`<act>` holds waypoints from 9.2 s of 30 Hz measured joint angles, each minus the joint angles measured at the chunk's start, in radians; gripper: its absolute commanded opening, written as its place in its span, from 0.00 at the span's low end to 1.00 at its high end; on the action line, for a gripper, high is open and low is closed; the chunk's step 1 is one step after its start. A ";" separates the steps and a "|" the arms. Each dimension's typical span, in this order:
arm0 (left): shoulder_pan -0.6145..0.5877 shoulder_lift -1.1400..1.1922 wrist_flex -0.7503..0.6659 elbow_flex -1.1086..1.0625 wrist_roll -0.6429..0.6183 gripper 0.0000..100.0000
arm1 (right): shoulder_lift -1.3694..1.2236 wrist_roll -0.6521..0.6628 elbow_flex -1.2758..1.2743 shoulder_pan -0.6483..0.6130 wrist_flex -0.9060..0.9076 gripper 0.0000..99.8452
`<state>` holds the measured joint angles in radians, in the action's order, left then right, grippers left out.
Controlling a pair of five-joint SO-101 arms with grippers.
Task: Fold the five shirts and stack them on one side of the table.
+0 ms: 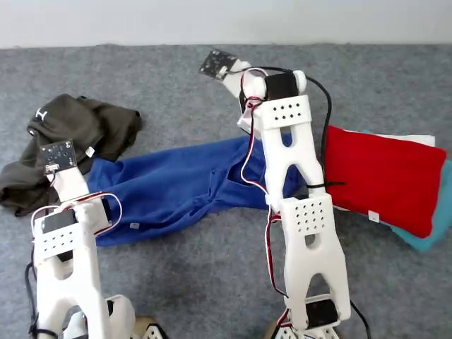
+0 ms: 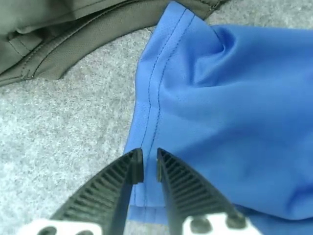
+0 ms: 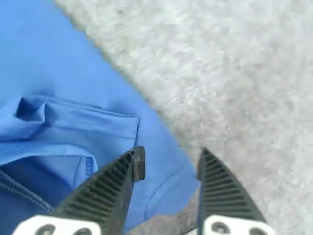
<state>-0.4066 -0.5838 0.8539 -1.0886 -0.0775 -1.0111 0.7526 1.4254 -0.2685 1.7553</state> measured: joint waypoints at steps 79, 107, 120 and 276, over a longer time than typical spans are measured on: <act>-0.037 -0.006 0.388 0.391 0.000 0.26 | 0.253 -0.195 -0.832 -0.276 -0.365 0.01; -0.069 1.085 0.580 1.037 -0.112 0.02 | 0.519 -0.195 -0.830 -0.256 -0.250 0.01; -0.121 1.025 0.692 1.030 0.084 0.01 | 0.520 -0.195 -0.830 -0.190 -0.250 0.01; 0.500 1.069 0.224 1.111 -0.374 0.01 | 0.222 -0.338 -0.198 0.034 -0.077 0.01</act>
<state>0.0936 0.4856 1.0779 0.0222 -0.4519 -0.7887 0.4150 1.2275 -0.2348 1.6786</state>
